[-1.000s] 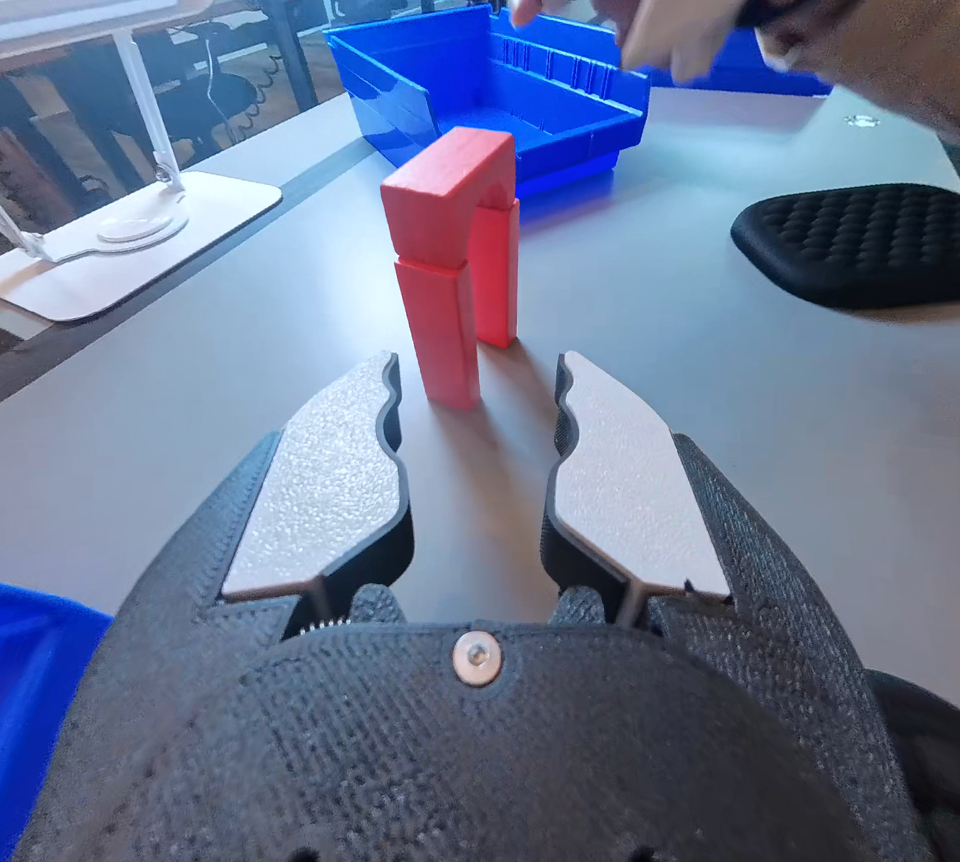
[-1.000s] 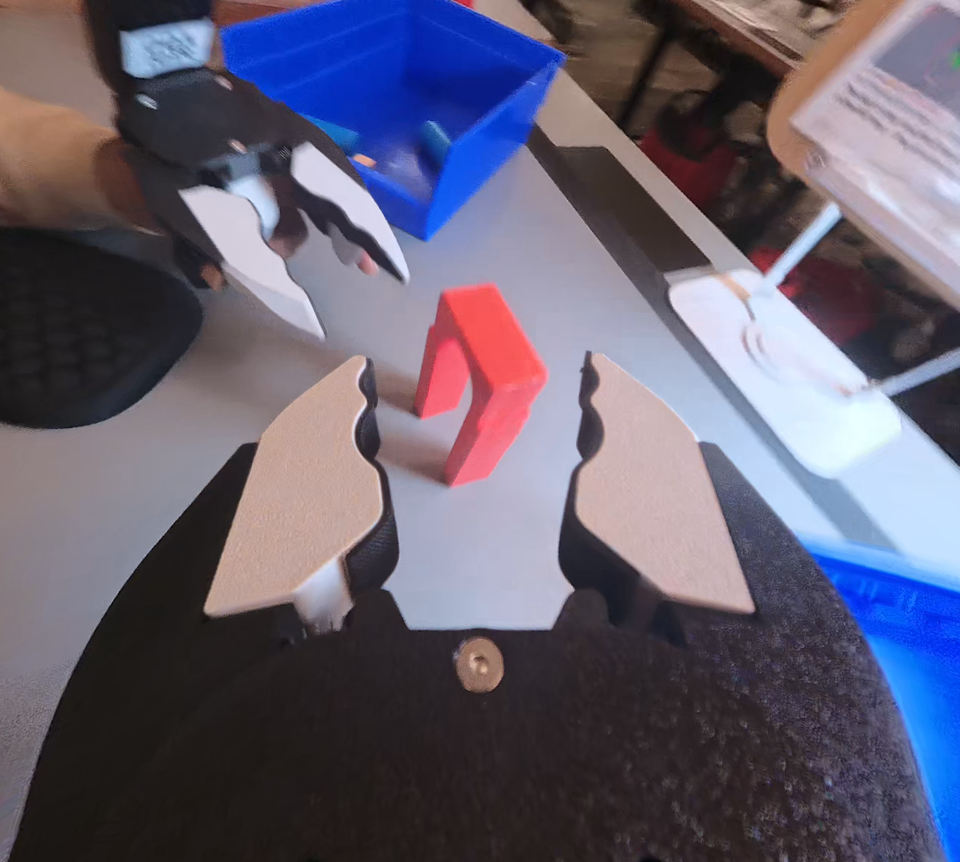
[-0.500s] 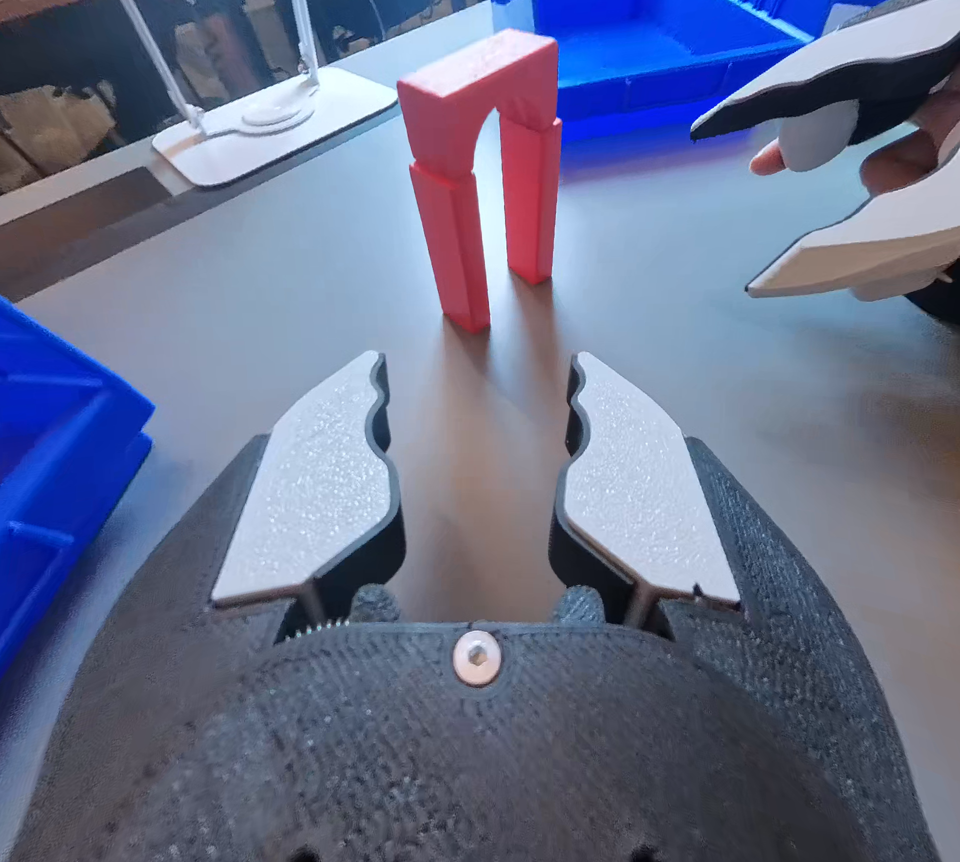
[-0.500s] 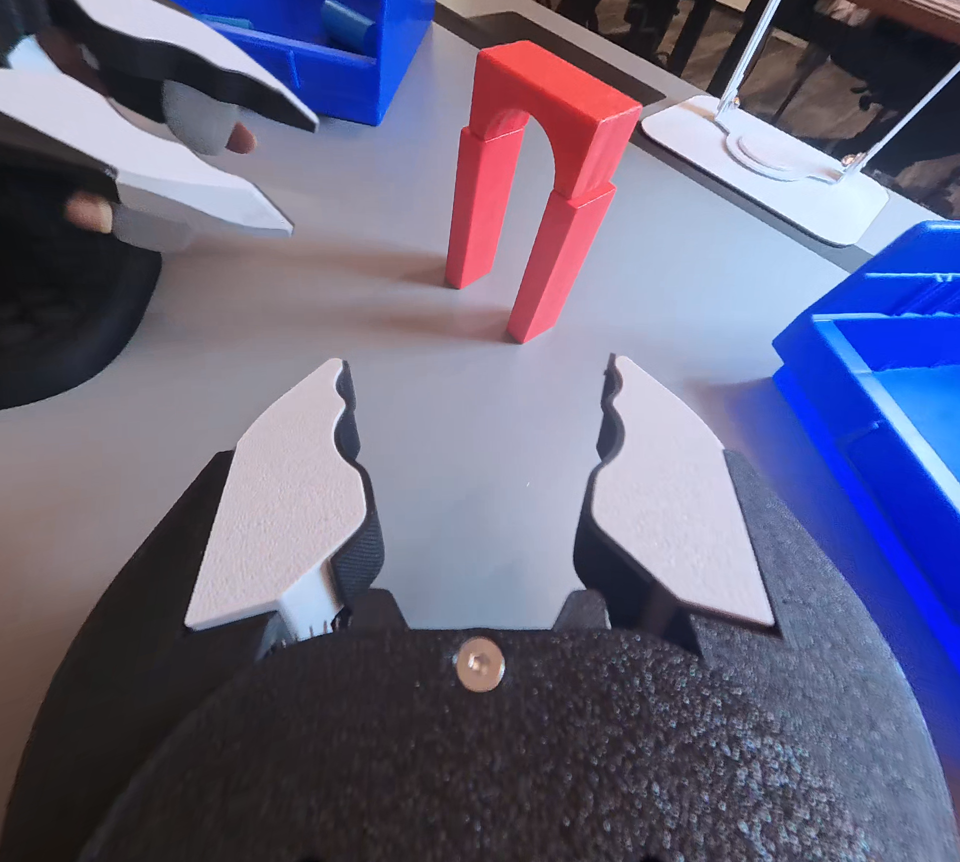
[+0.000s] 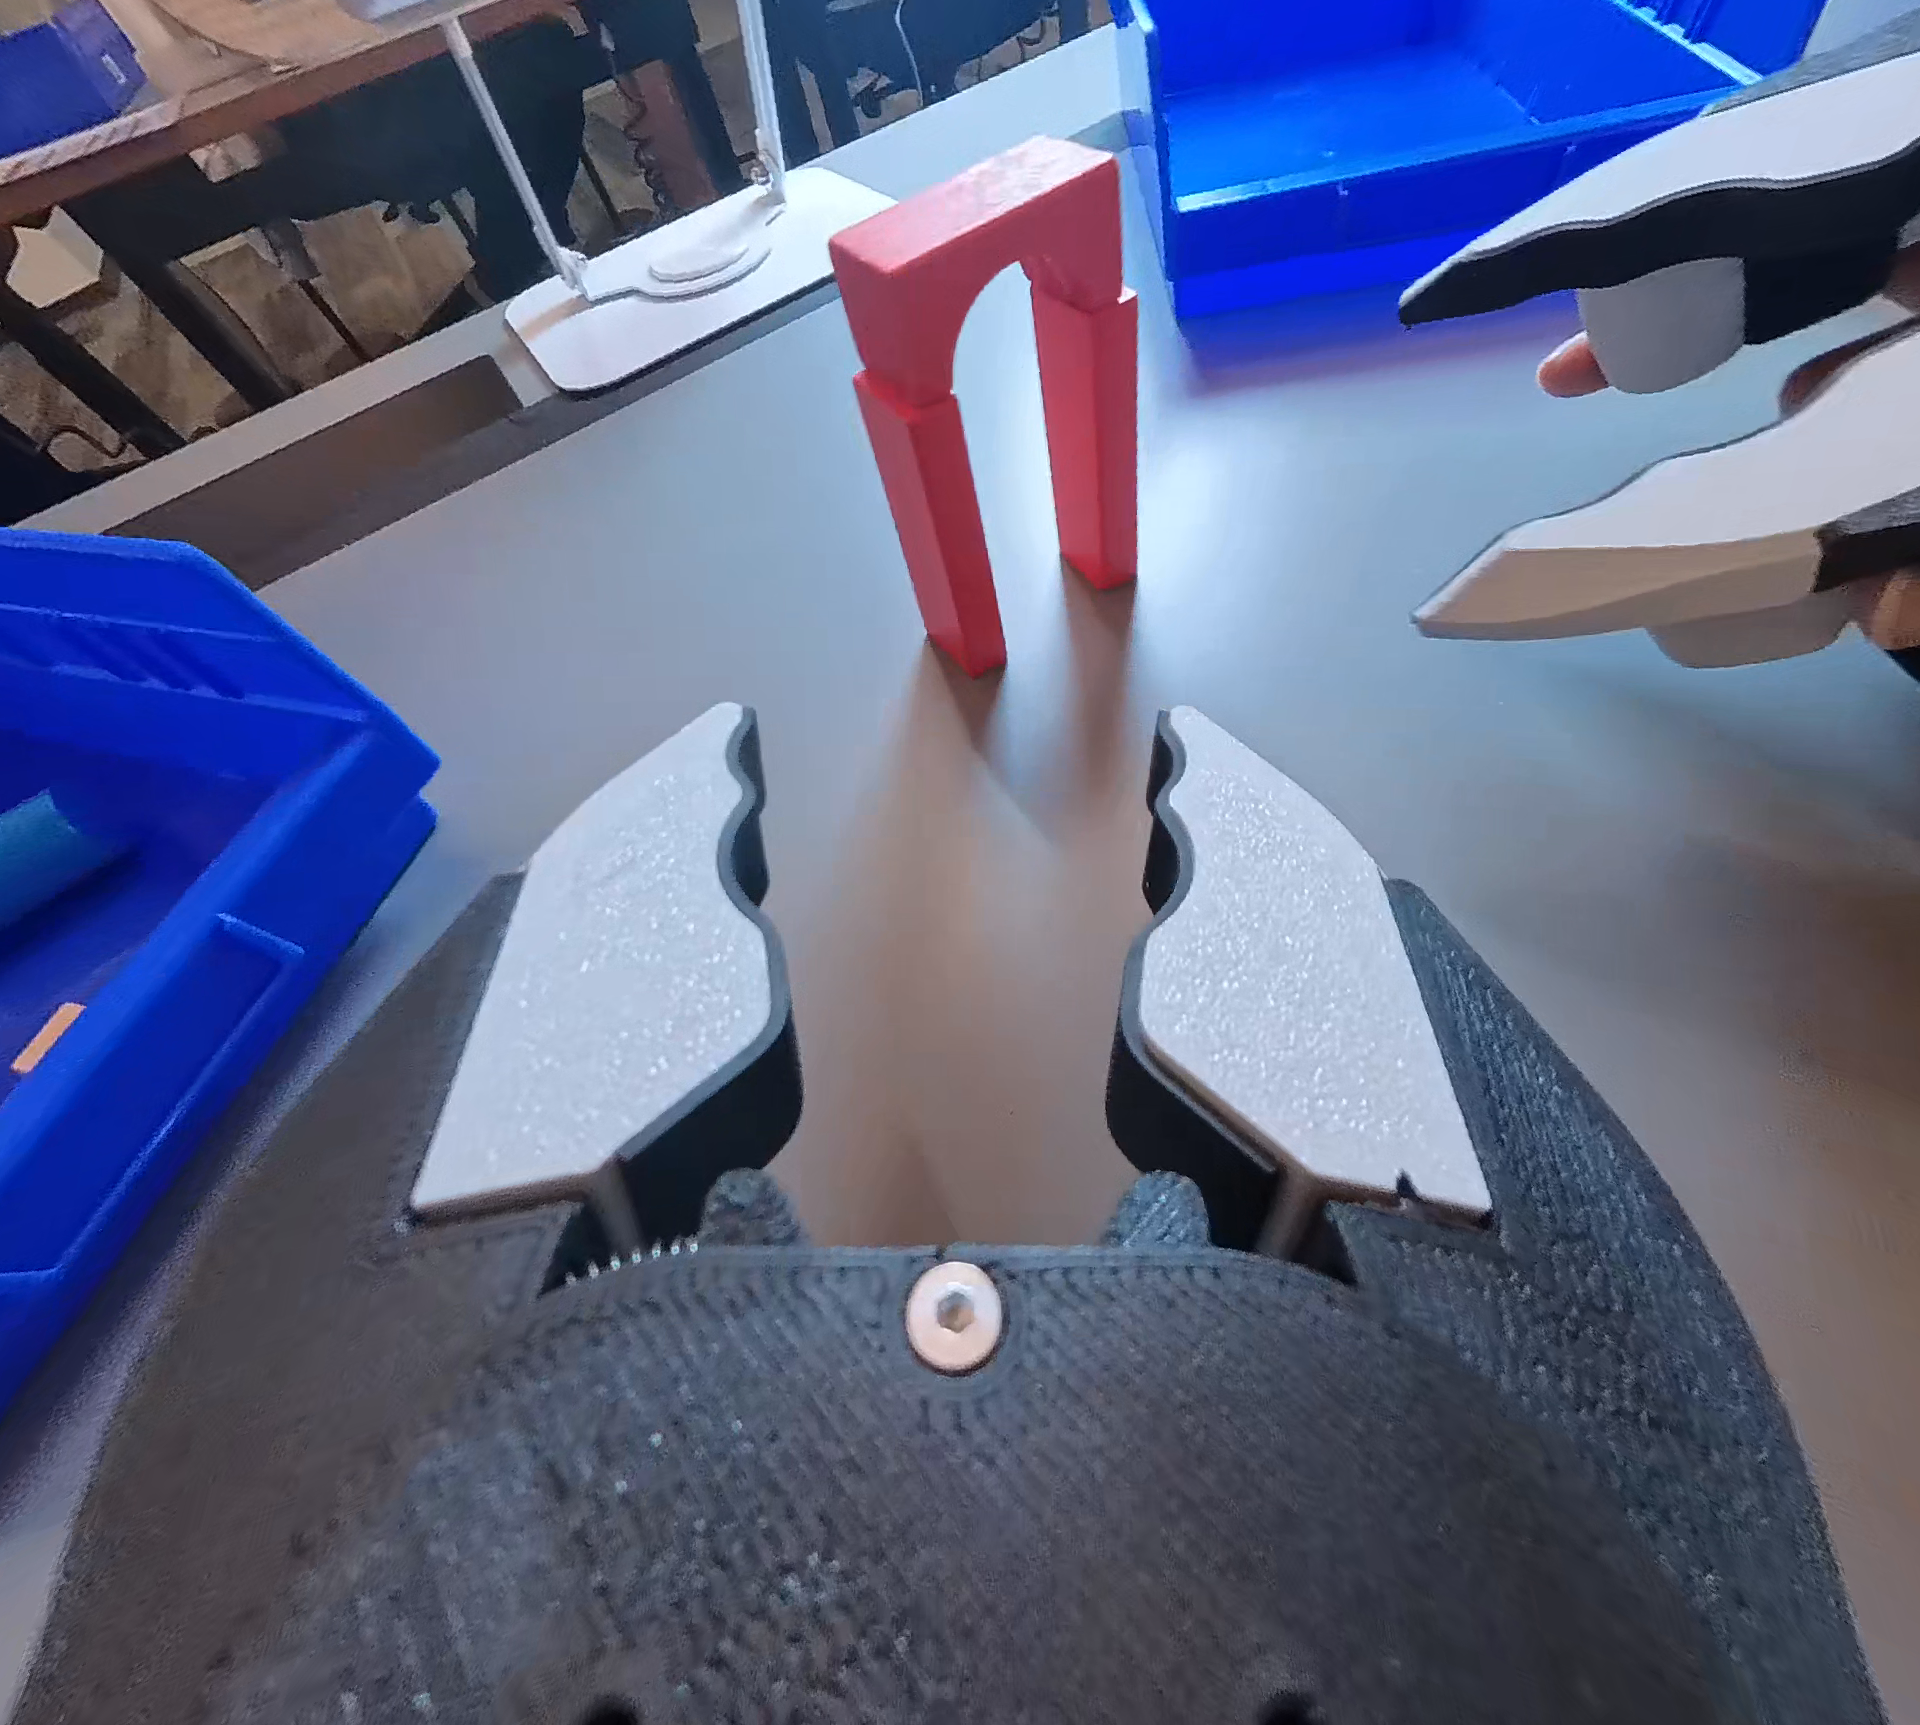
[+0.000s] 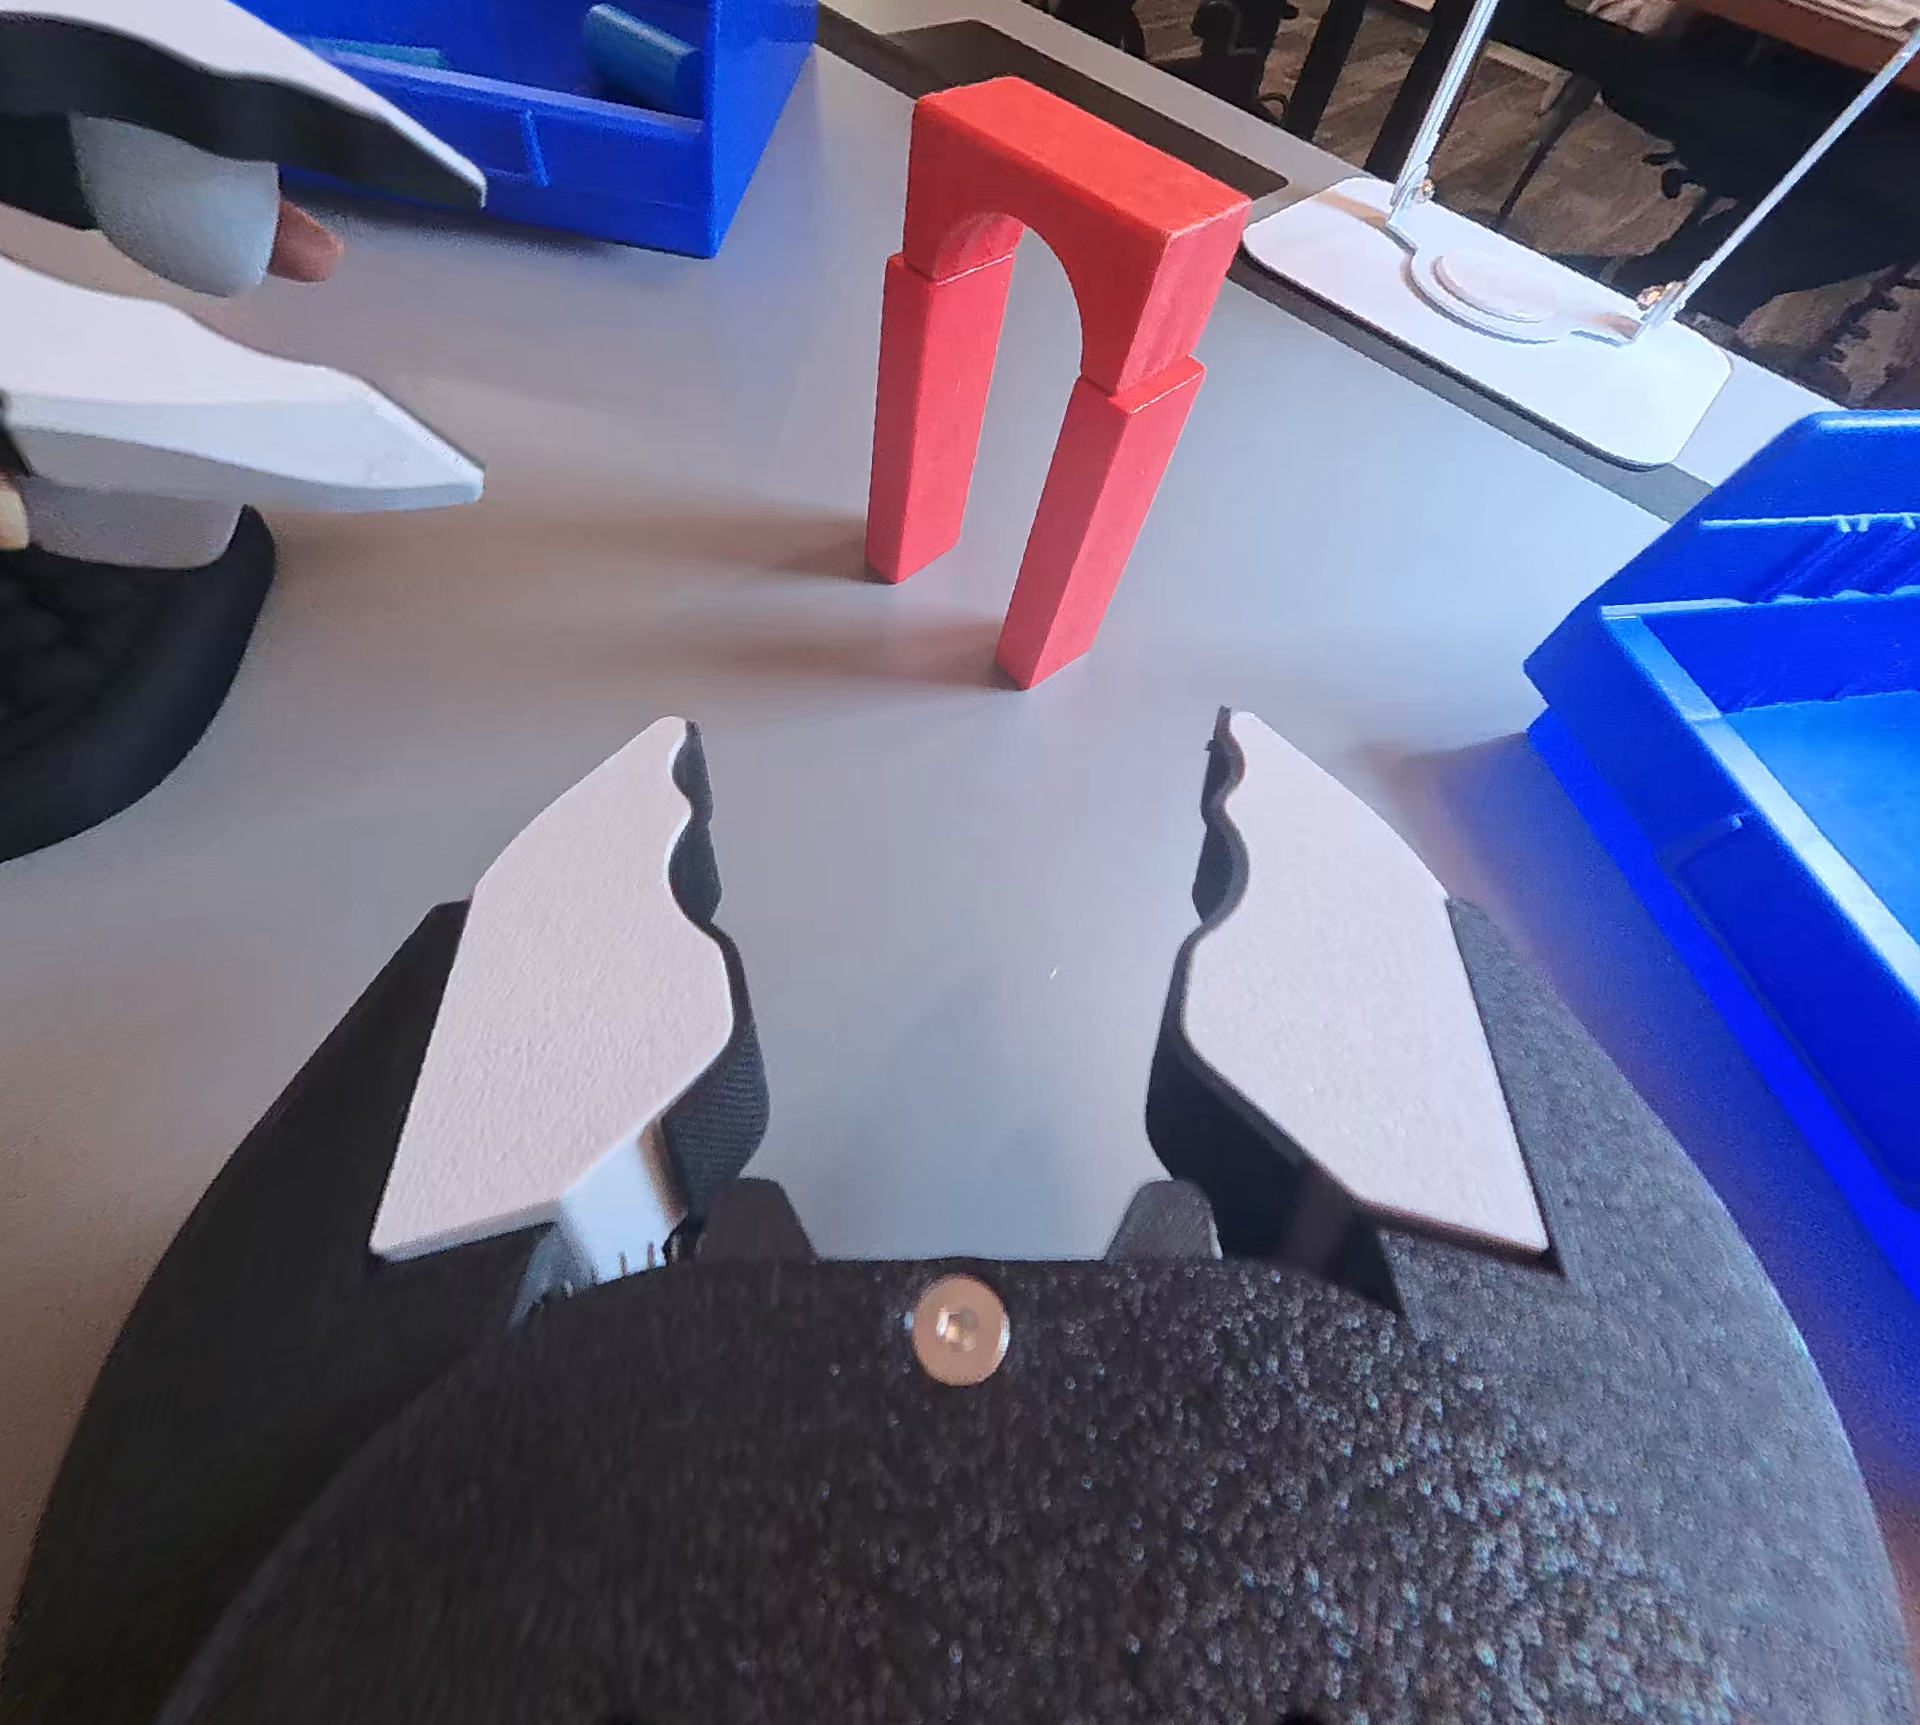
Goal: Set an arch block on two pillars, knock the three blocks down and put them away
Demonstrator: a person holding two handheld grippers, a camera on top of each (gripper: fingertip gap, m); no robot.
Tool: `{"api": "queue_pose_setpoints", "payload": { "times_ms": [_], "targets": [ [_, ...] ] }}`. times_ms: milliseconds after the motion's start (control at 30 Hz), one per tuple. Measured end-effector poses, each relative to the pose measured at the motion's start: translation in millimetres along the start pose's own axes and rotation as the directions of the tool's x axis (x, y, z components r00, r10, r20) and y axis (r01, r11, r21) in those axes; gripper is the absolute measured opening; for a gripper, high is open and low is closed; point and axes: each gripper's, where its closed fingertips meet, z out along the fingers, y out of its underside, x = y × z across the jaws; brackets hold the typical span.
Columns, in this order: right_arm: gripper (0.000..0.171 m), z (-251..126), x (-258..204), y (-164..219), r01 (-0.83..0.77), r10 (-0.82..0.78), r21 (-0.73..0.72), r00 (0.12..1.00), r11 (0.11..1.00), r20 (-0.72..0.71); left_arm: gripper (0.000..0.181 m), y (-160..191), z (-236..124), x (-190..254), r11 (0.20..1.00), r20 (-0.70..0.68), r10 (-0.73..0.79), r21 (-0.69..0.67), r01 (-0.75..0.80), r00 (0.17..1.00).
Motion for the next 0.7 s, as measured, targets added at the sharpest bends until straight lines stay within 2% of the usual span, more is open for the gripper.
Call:
{"api": "queue_pose_setpoints", "payload": {
  "times_ms": [233, 367, 433, 533, 700],
  "targets": [
    [0.092, 25.2, 18.9, -2.8, -0.072, 0.072, -0.035, 0.997, 0.997, -0.014, 0.070, 0.6, 0.4, 6.2, 1.000, -0.024, 0.015, 0.007, -0.015, 1.000],
    [0.092, 56.5, 5.5, -6.7, -0.079, 0.083, -0.087, 0.996, 0.993, 0.045, 0.069, 1.5, 0.1, 3.5, 0.999, -0.018, 0.030, 0.013, -0.030, 0.999],
    [0.093, 72.2, -11.6, -11.8, -0.036, 0.045, -0.103, 0.995, 0.994, 0.084, 0.069, 2.5, -0.1, -0.1, 0.998, 0.003, 0.056, 0.012, -0.056, 0.998],
    [0.090, 89.0, -40.2, -16.6, 0.110, -0.095, -0.117, 0.988, 0.987, 0.126, 0.068, 3.6, -1.5, -6.7, 0.997, 0.032, 0.081, 0.013, -0.082, 0.996],
    [0.087, 93.1, -77.6, -13.3, 0.229, -0.202, -0.102, 0.953, 0.968, 0.226, 0.067, 5.0, -4.5, -18.3, 0.999, 0.043, 0.042, 0.022, -0.043, 0.998]
  ]
}}
